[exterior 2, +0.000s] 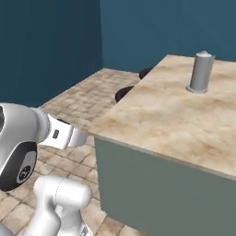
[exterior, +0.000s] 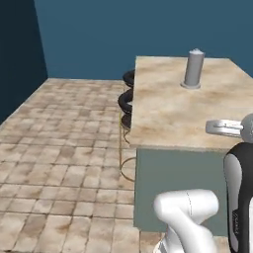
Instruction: Close all open cabinet doors.
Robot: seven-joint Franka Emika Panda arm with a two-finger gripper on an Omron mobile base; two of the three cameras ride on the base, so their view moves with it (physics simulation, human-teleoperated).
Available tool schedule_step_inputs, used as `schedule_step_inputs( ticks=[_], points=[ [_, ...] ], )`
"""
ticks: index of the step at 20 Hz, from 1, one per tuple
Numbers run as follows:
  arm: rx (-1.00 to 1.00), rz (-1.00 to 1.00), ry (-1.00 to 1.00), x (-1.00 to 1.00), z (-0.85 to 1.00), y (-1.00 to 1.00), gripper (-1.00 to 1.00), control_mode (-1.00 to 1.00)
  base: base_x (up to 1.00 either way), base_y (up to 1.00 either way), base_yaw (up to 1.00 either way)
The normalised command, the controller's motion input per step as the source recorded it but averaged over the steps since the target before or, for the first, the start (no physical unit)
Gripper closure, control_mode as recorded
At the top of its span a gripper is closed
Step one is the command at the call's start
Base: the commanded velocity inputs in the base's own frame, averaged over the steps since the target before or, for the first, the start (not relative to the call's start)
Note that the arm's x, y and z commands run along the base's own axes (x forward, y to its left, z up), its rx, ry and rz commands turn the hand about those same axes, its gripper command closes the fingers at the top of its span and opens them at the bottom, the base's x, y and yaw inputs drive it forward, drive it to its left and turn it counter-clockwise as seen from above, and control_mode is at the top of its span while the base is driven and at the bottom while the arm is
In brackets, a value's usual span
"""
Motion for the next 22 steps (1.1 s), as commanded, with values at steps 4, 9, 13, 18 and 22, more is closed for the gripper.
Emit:
schedule_step_inputs(
  ticks=[4, 9, 13, 18, 22],
  points=[
    [0.00, 0.00, 0.00, 0.00, 0.00, 0.00, -1.00, 1.00, 0.25, 0.01, -0.94],
    [0.00, 0.00, 0.00, 0.00, 0.00, 0.00, -1.00, 1.00, 0.21, 0.00, -0.94],
    [0.00, 0.00, 0.00, 0.00, 0.00, 0.00, -1.00, 1.00, 0.21, 0.00, -0.92],
    [0.00, 0.00, 0.00, 0.00, 0.00, 0.00, -1.00, 1.00, 0.16, 0.00, -0.80],
    [0.00, 0.00, 0.00, 0.00, 0.00, 0.00, -1.00, 1.00, 0.09, 0.00, -0.65]
  ],
)
